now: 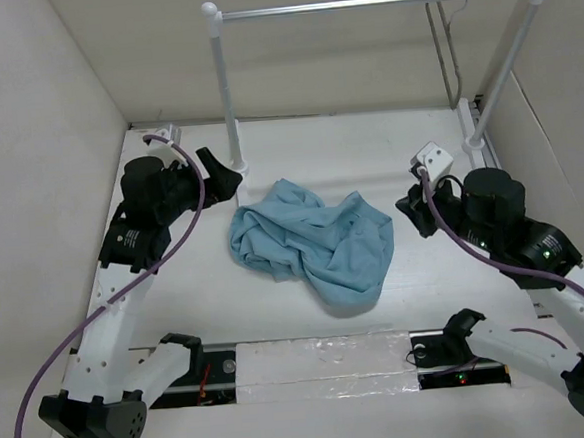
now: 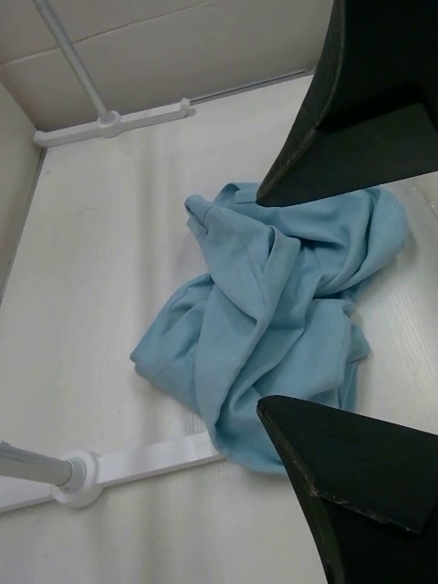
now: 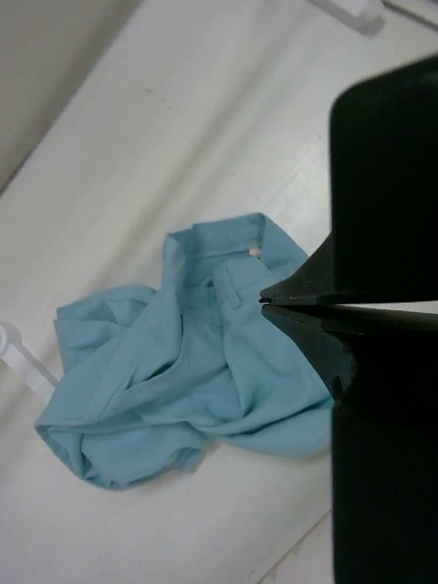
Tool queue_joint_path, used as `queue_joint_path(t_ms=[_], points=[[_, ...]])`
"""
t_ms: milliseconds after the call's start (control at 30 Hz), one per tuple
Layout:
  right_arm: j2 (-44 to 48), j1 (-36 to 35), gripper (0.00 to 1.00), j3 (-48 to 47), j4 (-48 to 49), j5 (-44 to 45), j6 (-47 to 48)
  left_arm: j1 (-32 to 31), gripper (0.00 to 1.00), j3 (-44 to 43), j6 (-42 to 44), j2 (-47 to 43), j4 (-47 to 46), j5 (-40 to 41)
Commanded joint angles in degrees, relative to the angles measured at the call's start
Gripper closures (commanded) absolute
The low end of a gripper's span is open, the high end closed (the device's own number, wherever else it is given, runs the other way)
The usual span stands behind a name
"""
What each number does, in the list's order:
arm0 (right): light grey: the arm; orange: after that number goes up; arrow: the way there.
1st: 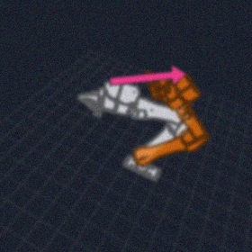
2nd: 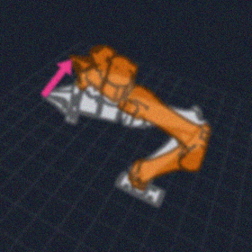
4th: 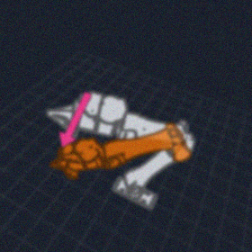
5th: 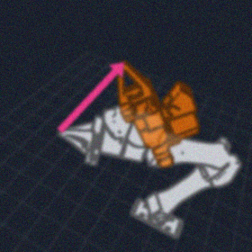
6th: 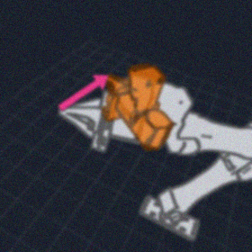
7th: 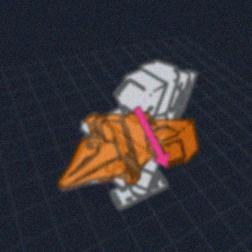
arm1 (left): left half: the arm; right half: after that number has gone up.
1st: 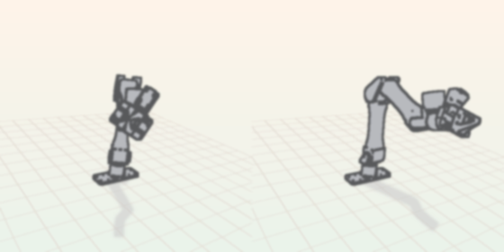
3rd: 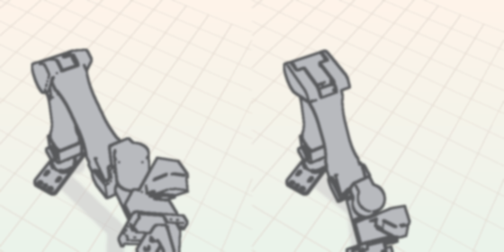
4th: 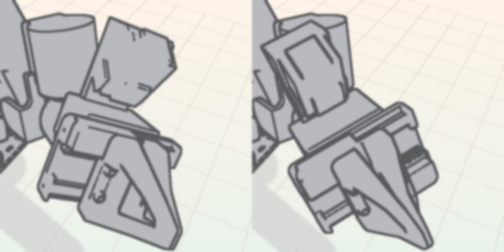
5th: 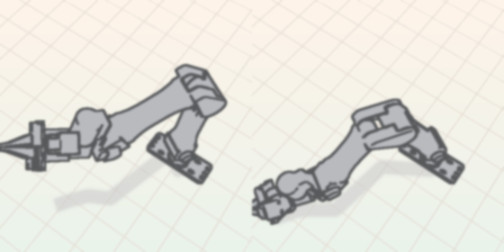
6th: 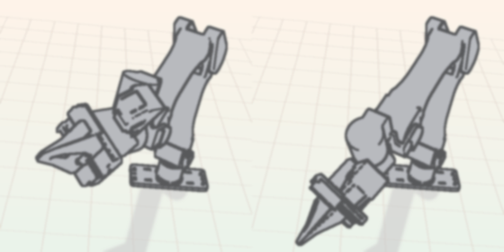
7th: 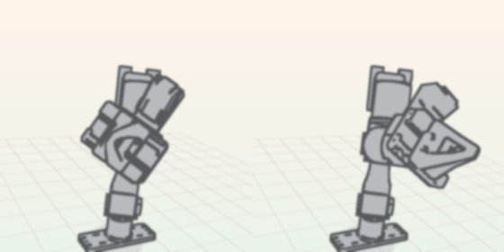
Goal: Place the trousers on the hanger
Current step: Flatten out the trousers at the center of the board.
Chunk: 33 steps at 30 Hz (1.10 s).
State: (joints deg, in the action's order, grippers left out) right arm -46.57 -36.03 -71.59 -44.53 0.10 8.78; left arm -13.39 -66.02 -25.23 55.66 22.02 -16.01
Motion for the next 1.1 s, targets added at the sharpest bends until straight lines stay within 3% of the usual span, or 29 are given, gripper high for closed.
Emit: queue_joint_path(t_ms=[0, 67, 133, 167, 200, 300, 333, 467, 567, 600, 967, 1067], points=[[-0.45, 0.08, 0.97, 2.77, 2.43, -2.91, -0.95, 0.03, 0.18, -0.95, -1.75, -0.55, 1.44, 4.13], [-0.8, 0.08, 1.0, 5.13, 4.35, -4.57, -0.95, 0.03, 0.19, -0.43, -2.36, -0.38, 4.33, 8.95], [-2.03, 0.08, 0.9, 6.55, 5.85, -6.33, -0.6, 0.03, 0.23, 0.8, -4.9, -0.55, 7.05, 12.39], [-2.73, 0.08, 0.81, 7.16, 6.99, -8.25, -0.17, 0.03, 0.29, 1.67, -6.04, -0.81, 8.03, 15.36], [-3.52, 0.08, 0.58, 8.56, 7.61, -8.88, 0.1, 0.03, 0.32, 2.47, -7.36, -0.9, 8.82, 17.92], [-6.95, 0.08, 0.35, 11.37, 11.04, -10.29, 1.15, 0.56, 0.36, 7.73, -13.42, -1.17, 10.94, 19.18], [-7.83, 0.08, 0.33, 11.91, 12.18, -10.38, 1.59, 0.56, 0.37, 11.31, -16.14, -1.08, 10.85, 18.57], [-12.83, -0.44, 0.26, 14.46, 19.2, -10.39, 3.35, 0.56, 0.19, 20.12, -21.07, 0.32, 4.73, 11.11], [-16.26, -0.44, 0.23, 14.47, 21.59, -11.34, 5.1, 0.56, 0.15, 25.23, -23.71, 1.91, -1.35, 6.54], [-21.84, -1.57, 0.21, 13.07, 22.38, -11.7, 6.59, 0.56, 0.15, 26.98, -24.85, 3.48, -4.15, 4.69], [-38.93, -4.66, 0.21, 7.35, 24.49, -11.44, 11.53, -2.08, 0.17, 29.63, -24.34, 17.62, -14.97, 2.91], [-41.84, -4.66, 0.23, 6.73, 25.98, -8.63, 11.61, -2.08, 0.21, 29.89, -24.25, 20.79, -19.01, 2.83]])
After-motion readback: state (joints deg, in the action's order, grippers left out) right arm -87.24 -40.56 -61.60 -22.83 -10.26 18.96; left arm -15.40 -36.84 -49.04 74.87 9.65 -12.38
